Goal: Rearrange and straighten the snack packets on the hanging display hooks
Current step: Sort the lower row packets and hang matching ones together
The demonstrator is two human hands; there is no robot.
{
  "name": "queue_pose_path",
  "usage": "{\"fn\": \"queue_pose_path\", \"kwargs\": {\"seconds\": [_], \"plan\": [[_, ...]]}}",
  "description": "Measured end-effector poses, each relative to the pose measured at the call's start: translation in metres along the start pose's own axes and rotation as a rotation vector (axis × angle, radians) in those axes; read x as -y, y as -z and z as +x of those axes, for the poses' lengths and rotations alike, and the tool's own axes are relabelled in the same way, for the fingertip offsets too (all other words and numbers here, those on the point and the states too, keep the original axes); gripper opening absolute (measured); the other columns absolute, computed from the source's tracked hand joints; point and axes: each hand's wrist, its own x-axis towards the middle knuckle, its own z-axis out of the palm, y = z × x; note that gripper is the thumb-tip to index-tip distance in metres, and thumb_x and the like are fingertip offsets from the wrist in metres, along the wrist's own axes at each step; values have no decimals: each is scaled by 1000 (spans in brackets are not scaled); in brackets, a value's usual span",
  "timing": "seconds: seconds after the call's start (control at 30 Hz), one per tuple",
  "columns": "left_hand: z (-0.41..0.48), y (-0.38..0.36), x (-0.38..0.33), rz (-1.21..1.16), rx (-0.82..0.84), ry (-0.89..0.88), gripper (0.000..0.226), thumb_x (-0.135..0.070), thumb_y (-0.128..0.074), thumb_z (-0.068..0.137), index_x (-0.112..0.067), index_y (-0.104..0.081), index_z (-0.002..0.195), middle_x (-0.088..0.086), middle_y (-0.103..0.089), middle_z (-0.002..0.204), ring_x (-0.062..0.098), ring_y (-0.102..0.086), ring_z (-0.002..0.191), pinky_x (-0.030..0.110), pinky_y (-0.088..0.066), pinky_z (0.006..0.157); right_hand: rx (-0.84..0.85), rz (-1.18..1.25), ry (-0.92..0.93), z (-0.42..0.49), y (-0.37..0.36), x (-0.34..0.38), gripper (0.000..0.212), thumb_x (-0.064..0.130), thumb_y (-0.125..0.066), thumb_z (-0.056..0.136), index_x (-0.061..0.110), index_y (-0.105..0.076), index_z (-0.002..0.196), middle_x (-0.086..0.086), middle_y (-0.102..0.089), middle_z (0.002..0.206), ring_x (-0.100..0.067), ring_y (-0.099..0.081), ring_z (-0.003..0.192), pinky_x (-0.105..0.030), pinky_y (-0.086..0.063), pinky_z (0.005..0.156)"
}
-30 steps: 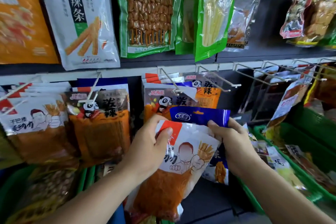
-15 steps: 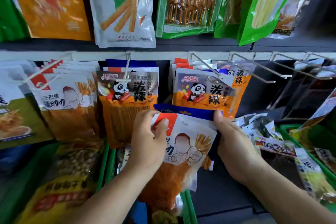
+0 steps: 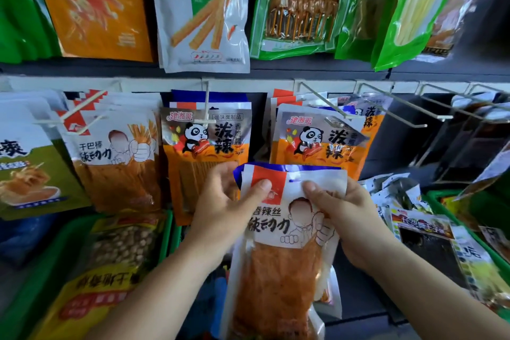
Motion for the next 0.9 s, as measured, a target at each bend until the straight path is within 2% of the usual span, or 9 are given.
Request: {"fn": "queue_pose_path", "kwargs": {"seconds": [0.07, 0.13, 0.23, 0.37, 0.43, 0.57, 0.63, 0.77, 0.9], "plan": [[-3, -4, -1, -15, 121, -1, 29, -33, -74, 93, -24, -66, 119, 2, -80, 107, 12, -77, 95, 25, -62, 75, -20, 10, 4, 1, 5, 1, 20, 10, -67, 98, 0, -70, 115, -25, -79, 104, -45, -77, 94, -62, -61, 88], [-2, -8, 3, 51, 121, -90, 17, -29, -67, 98, -24, -71, 114, 0, -81, 102, 11, -77, 94, 30, -64, 78, -32, 24, 5, 2, 11, 1, 26, 11, -70, 96, 0, -68, 119, -26, -78, 106, -46, -77, 96, -63, -60, 89], [0, -15, 2, 45, 133, -136, 15, -25, -65, 99, -23, -73, 112, -2, -81, 102, 10, -76, 95, 30, -63, 83, -49, 48, 14, 2, 18, 4, 31, 15, -75, 91, 1, -69, 118, -24, -79, 105, -44, -78, 95, -58, -62, 88], [4, -23, 0, 17, 97, -182, 15, -21, -65, 99, -22, -74, 110, -7, -82, 97, 7, -78, 90, 19, -60, 71, -169, -16, 84, 6, 28, 11, 30, 29, -76, 93, 5, -70, 110, -21, -79, 99, -34, -79, 90, -46, -65, 80], [6, -23, 0, 20, 76, -170, 15, -21, -66, 98, -20, -74, 110, -4, -82, 96, 12, -79, 90, 29, -64, 75, -352, -85, 141, 19, 37, 17, 38, 44, -76, 91, 9, -68, 104, -20, -75, 103, -35, -74, 95, -46, -61, 85], [10, -21, 1, 215, 68, -215, 11, -31, -66, 97, -23, -72, 98, -6, -81, 88, 10, -78, 82, 39, -65, 70, -491, -271, 197, 56, 52, 35, 48, 36, -81, 89, 18, -59, 127, 1, -64, 120, -21, -62, 113, -31, -52, 90], [11, -20, 0, 264, 53, -237, 12, -33, -66, 97, -22, -72, 95, -8, -80, 85, 7, -76, 79, 36, -64, 66, -461, -312, 199, 75, 55, 35, 39, 29, -84, 87, 19, -62, 118, -2, -67, 110, -20, -65, 103, -37, -54, 93], [15, -17, -3, 268, 34, -239, 11, -31, -66, 97, -23, -72, 94, -12, -80, 84, 4, -76, 77, 21, -59, 59, -464, -317, 267, 94, 56, 16, 12, 27, -80, 90, 20, -71, 84, -12, -70, 80, -30, -63, 73, -44, -54, 70], [17, -14, -5, 238, 36, -210, 9, -29, -66, 97, -22, -73, 96, -11, -81, 87, 4, -76, 79, 22, -62, 63, -390, -382, 359, 94, 56, 14, 11, 20, -71, 98, 26, -78, 92, -7, -75, 87, -21, -67, 84, -35, -53, 77]]}}
